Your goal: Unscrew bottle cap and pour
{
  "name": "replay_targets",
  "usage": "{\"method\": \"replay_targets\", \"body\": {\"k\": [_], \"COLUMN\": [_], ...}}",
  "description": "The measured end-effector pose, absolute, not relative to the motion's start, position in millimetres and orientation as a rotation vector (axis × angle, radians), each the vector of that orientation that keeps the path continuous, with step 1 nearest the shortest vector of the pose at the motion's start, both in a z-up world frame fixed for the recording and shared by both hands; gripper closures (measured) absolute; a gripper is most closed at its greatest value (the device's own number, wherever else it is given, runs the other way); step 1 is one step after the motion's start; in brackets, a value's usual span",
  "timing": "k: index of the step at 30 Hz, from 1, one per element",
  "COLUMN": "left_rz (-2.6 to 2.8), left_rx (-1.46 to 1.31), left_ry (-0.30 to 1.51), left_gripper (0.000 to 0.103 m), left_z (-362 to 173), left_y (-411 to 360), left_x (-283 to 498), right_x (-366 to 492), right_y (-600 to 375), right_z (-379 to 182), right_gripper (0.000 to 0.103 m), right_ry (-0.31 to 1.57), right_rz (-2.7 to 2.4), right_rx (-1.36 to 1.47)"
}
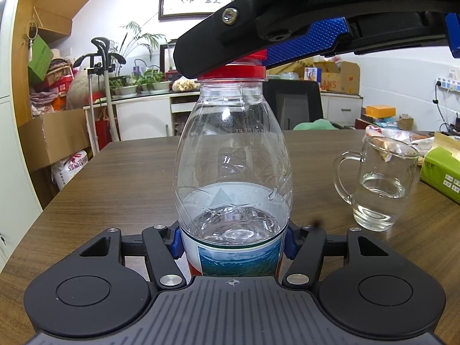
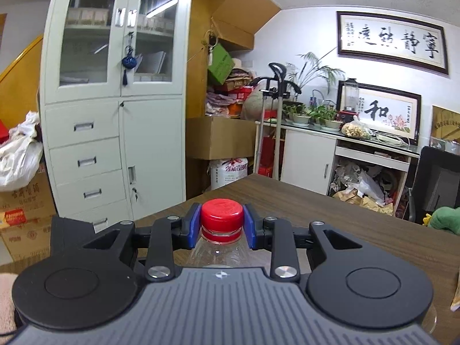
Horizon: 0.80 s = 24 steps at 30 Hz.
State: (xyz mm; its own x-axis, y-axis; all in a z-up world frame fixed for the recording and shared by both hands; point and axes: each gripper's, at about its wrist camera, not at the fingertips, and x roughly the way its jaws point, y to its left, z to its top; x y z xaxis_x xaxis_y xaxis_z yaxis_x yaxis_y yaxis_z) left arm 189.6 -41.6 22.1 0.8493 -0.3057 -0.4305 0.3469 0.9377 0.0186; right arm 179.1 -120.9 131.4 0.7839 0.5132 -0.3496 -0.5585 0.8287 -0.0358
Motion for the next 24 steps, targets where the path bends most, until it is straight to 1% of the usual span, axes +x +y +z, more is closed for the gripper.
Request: {"method": "replay_targets", "body": {"k": [13,24], "left_rz": [-0.357,-0.362], "left_rx": [0.095,0.098], "left_ry": [0.44,0.438], "left_gripper": [0.041,0.041], "left_z": [24,24], "left_y": [-41,-40], "left_x": [192,192], "right_x": [210,223], "right_y": [-139,-126], "right_z": [148,175], "right_gripper": [0.071,0.071], "right_ry": [0.421,0.506], "right_rz": [0.843,0.975], "right_rx": [-0.253,-0.35]}}
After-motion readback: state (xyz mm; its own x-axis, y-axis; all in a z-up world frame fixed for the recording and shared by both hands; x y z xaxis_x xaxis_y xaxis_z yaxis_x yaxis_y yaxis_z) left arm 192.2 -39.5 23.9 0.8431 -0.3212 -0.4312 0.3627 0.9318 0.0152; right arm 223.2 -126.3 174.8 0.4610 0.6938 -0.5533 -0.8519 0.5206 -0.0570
